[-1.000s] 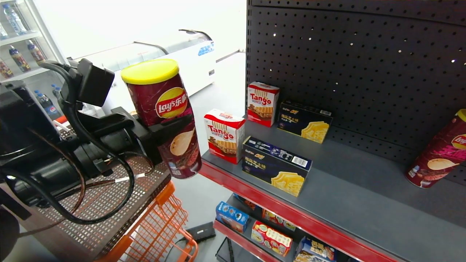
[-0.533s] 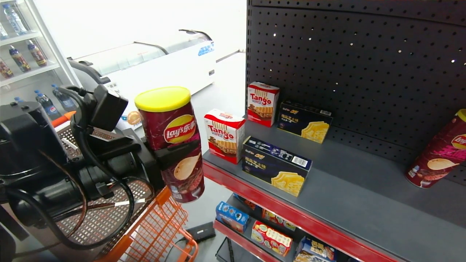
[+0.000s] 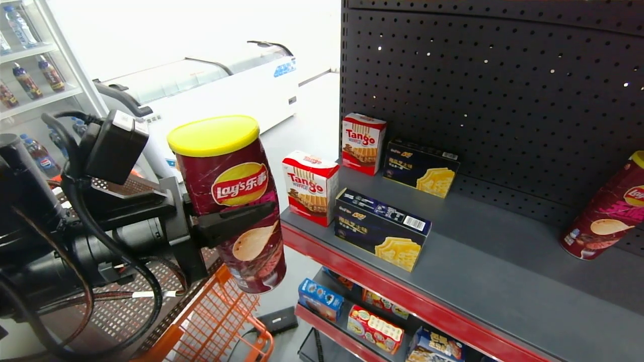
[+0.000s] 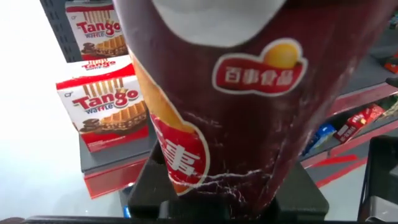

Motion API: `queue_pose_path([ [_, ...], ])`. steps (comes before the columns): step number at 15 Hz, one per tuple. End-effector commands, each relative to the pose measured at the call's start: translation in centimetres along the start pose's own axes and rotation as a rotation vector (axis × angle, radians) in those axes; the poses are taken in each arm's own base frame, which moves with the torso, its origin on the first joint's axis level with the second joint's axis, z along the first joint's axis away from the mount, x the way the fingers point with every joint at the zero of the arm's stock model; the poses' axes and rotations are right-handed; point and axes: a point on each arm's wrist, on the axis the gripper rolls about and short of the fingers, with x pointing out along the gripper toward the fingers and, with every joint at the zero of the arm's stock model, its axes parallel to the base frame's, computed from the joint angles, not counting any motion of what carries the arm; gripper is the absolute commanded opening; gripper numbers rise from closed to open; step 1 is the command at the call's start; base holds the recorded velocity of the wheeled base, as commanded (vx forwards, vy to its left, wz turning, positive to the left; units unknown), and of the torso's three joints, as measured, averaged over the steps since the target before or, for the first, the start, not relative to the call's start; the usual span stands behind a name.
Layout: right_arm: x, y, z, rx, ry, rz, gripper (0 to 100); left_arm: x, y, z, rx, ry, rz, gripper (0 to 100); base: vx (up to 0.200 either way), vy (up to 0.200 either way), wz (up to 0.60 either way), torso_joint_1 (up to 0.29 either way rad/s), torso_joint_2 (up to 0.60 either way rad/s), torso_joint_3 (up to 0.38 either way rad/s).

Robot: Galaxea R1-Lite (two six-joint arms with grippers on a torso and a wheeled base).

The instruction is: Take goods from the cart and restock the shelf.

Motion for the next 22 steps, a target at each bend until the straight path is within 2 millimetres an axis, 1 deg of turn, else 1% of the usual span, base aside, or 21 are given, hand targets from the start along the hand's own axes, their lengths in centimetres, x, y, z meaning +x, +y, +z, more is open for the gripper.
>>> queue_pose_path([
  [1, 0.0, 0.0, 0.0, 0.000, -0.001, 0.000, 100, -0.1, -0.2, 0.2, 0.005, -0.007, -0.007, 0, 0.000, 0.000, 0.00, 0.000, 0.00, 0.000],
  [4, 0.0, 0.0, 0.0, 0.001, -0.001, 0.000, 100, -0.1, -0.2, 0.5, 0.012, -0.018, -0.053, 0, 0.000, 0.000, 0.00, 0.000, 0.00, 0.000],
  [11, 0.0, 0.0, 0.0, 0.000, -0.001, 0.000, 100, 0.1, -0.2, 1.2, 0.027, -0.039, -0.068, 0, 0.000, 0.000, -0.60, 0.000, 0.00, 0.002],
  [18, 0.0, 0.0, 0.0, 0.001, -0.001, 0.000, 100, 0.0, -0.2, 1.0, 0.022, -0.034, -0.063, 0, 0.000, 0.000, -0.60, 0.002, 0.00, 0.000],
  [22, 0.0, 0.0, 0.0, 0.001, -0.001, 0.000, 100, -0.2, -0.2, 0.9, 0.021, -0.032, -0.060, 0, 0.000, 0.000, 0.00, 0.000, 0.00, 0.000],
])
